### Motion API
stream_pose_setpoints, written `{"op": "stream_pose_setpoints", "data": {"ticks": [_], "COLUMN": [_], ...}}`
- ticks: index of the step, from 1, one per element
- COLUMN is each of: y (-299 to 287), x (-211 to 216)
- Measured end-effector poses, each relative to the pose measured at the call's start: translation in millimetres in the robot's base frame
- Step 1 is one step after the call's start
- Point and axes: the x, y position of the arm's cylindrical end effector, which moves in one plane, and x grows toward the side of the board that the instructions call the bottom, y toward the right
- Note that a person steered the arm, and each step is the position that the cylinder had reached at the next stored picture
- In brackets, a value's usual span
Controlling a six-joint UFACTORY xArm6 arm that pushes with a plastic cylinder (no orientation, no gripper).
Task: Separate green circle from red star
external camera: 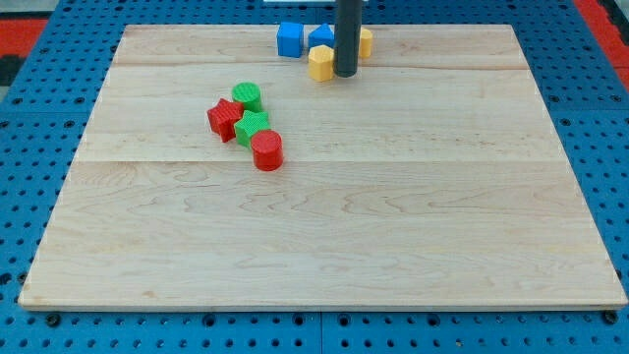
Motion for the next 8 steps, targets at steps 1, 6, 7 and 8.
{"op": "stream_pose_setpoints", "data": {"ticks": [1, 6, 7, 8], "y": [-0.2, -91.2, -124.9, -140.1], "x": [11.1, 56.5, 52.5, 23.0]}}
